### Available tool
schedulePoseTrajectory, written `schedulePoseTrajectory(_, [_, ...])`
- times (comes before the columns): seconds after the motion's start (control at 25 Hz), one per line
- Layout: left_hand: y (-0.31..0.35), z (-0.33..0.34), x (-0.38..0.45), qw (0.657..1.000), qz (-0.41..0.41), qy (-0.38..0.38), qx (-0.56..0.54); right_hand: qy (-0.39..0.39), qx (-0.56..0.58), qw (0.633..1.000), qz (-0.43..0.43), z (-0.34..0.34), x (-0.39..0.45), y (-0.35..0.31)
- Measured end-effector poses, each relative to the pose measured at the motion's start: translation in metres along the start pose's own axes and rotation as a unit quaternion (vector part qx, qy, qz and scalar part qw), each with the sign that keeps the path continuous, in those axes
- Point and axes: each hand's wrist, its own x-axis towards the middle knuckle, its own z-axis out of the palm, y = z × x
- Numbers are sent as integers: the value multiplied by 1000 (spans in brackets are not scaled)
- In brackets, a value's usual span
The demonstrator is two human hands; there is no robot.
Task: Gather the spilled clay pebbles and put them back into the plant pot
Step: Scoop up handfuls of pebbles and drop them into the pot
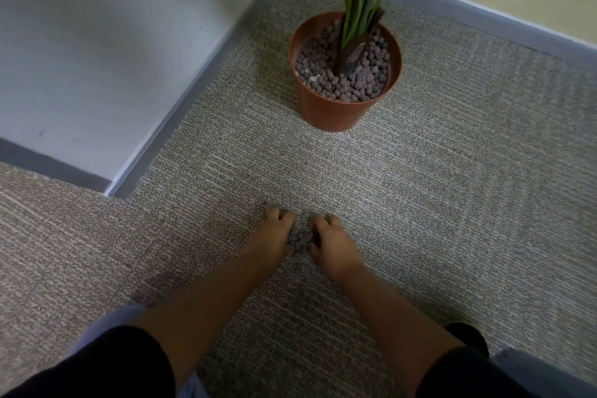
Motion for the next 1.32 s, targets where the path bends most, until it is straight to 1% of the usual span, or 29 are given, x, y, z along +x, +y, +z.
schedulePoseTrajectory(0.16, [0,-5,4,999,47,-23,9,-7,-13,1000,-10,-1,1,-1])
schedulePoseTrajectory(0.28, [-3,-4,5,999,35,-17,28,-15,-17,1000,-10,-1,2,-2])
schedulePoseTrajectory(0.48, [0,-2,3,999,24,-6,46,-10,42,999,-8,-6,6,2])
schedulePoseTrajectory(0.64, [6,-2,1,997,43,-30,63,29,118,992,36,-10,9,8])
schedulePoseTrajectory(0.76, [10,3,-1,996,35,-10,76,43,240,964,110,-13,15,8])
schedulePoseTrajectory(0.84, [11,5,-2,997,33,-3,73,29,322,935,147,-14,20,8])
schedulePoseTrajectory(0.96, [7,6,-2,998,19,-15,63,6,429,884,184,-19,23,11])
schedulePoseTrajectory(1.04, [5,7,-3,998,19,-13,53,4,468,860,204,-22,23,13])
schedulePoseTrajectory(1.12, [3,6,-5,999,30,-2,31,8,487,845,220,-24,24,17])
schedulePoseTrajectory(1.32, [-13,10,-11,999,42,21,-11,10,496,837,231,-30,27,17])
